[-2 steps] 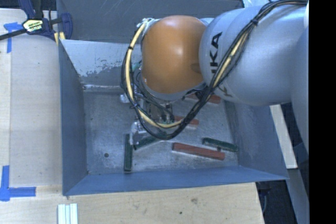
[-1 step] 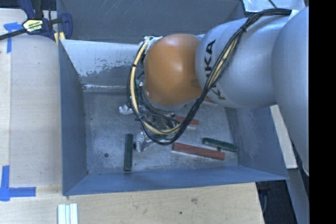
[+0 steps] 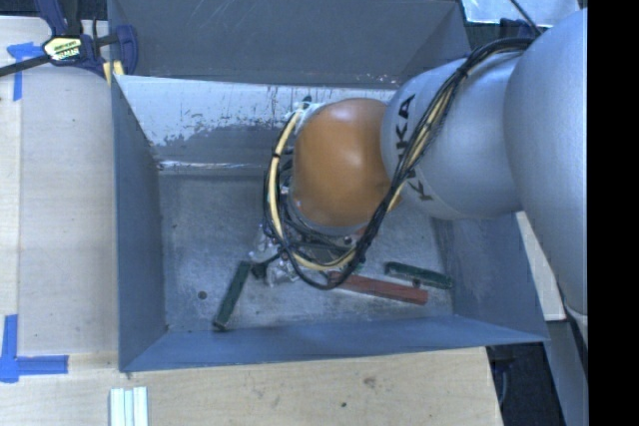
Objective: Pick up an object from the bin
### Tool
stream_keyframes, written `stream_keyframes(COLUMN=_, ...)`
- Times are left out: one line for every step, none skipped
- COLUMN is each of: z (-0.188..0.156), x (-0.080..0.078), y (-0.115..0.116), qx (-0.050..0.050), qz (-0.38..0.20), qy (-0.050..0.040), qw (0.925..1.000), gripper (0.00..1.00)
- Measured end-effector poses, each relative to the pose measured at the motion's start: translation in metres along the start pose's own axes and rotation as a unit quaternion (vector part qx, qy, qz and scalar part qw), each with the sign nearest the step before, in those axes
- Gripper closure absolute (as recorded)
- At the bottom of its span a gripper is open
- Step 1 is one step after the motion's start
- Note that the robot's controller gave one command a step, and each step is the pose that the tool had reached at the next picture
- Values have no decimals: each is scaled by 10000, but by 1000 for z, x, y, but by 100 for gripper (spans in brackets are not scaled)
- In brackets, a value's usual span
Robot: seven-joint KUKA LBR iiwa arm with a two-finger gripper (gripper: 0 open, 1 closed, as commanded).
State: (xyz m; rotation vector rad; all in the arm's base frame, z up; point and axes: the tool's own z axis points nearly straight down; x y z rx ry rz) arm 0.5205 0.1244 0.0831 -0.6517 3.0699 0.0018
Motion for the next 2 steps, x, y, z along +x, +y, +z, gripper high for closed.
stream_keyframes(z=0, x=0, y=0, qx=0, qz=3, qy=1, qw=10000, gripper=100)
stream_keyframes(z=-183, x=-22, y=-16, qx=13, qz=192, qy=-35, qw=9998, gripper=100)
